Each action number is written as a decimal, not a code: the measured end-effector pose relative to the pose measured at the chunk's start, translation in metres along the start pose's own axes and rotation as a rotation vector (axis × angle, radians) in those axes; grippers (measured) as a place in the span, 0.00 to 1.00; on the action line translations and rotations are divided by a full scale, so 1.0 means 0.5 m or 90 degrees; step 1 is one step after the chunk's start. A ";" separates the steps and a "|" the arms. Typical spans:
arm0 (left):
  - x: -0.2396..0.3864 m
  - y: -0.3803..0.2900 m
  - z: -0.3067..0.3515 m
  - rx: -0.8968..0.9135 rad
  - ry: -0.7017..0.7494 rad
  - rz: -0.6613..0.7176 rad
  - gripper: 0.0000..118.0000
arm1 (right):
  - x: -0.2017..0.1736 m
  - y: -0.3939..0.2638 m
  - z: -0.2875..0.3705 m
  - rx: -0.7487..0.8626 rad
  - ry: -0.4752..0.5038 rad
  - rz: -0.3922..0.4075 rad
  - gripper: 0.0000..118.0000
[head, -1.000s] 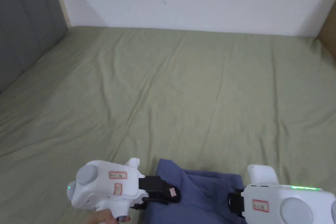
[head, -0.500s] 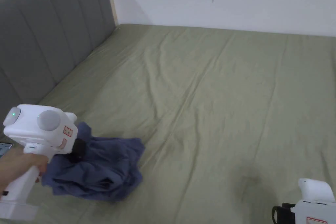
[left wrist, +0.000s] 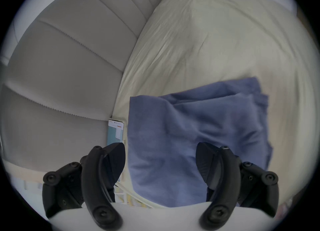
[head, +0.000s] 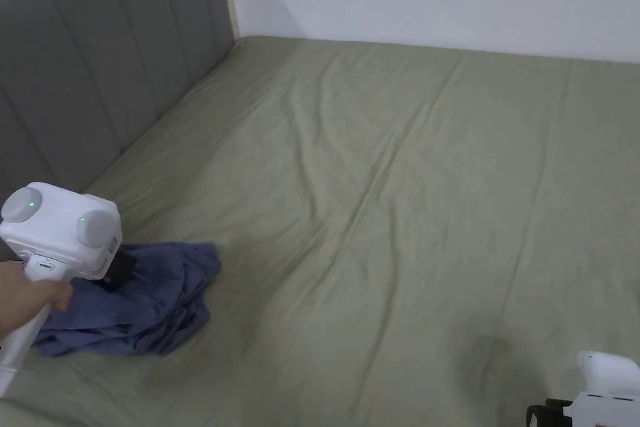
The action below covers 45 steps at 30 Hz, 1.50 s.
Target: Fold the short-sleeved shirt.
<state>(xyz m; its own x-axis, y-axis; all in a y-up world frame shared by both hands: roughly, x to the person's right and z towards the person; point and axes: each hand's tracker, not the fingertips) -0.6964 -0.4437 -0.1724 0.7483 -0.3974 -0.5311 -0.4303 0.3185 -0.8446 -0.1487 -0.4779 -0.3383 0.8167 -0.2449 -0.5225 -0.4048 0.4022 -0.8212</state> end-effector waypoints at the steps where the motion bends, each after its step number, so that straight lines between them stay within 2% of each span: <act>1: 0.001 -0.001 0.018 0.010 -0.018 0.016 0.55 | 0.001 -0.002 0.003 0.001 0.001 -0.001 0.00; 2: -0.002 -0.002 0.037 0.020 -0.041 0.033 0.33 | 0.003 -0.004 0.007 0.002 0.002 -0.002 0.00; 3: -0.001 -0.005 0.059 0.034 -0.066 0.049 0.33 | 0.005 -0.006 0.012 0.004 0.003 -0.003 0.00; 4: 0.004 -0.008 0.080 0.050 -0.100 0.071 0.25 | 0.007 -0.008 0.018 0.007 0.004 -0.006 0.00; 5: 0.011 -0.014 0.102 0.059 -0.128 0.088 0.06 | 0.010 -0.010 0.024 0.011 0.006 -0.010 0.00; 6: 0.022 -0.023 0.127 0.077 -0.151 0.095 0.00 | 0.014 -0.013 0.031 0.014 0.009 -0.015 0.00; 10: 0.089 -0.066 0.237 0.160 -0.228 0.125 0.00 | 0.032 -0.021 0.068 0.043 0.015 -0.027 0.00; 14: 0.171 -0.132 0.357 0.265 -0.206 0.177 0.00 | 0.058 -0.024 0.127 0.098 0.015 -0.038 0.00; 17: 0.225 -0.176 0.424 0.308 -0.226 0.168 0.00 | 0.076 -0.024 0.184 0.149 0.010 -0.040 0.00; 24: 0.373 -0.242 0.559 0.442 -0.202 0.145 0.00 | 0.093 -0.024 0.333 0.313 -0.062 -0.010 0.00; 28: 0.426 -0.261 0.631 0.516 -0.199 0.150 0.00 | 0.079 -0.039 0.422 0.452 -0.165 0.031 0.00; 30: 0.436 -0.267 0.677 0.555 -0.188 0.145 0.00 | 0.073 -0.044 0.468 0.517 -0.197 0.043 0.00; 33: 0.448 -0.282 0.732 0.626 -0.121 0.129 0.00 | 0.063 -0.049 0.519 0.587 -0.232 0.052 0.00; 35: 0.453 -0.289 0.757 0.653 -0.136 0.121 0.00 | 0.056 -0.049 0.537 0.605 -0.257 0.061 0.00; 37: 0.458 -0.296 0.771 0.655 -0.145 0.127 0.00 | 0.053 -0.054 0.541 0.615 -0.256 0.065 0.00; 41: 0.474 -0.318 0.782 0.690 -0.155 0.122 0.00 | 0.053 -0.066 0.532 0.612 -0.216 0.052 0.00; 45: 0.475 -0.327 0.788 0.694 -0.155 0.125 0.00 | 0.044 -0.073 0.517 0.601 -0.242 0.074 0.00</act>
<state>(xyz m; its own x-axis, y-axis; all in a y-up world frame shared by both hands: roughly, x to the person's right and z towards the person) -0.2493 -0.2510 -0.1340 0.8460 -0.1180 -0.5199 0.0293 0.9840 -0.1756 -0.0093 -0.2699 -0.2605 0.9361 0.0700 -0.3447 -0.1353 0.9763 -0.1691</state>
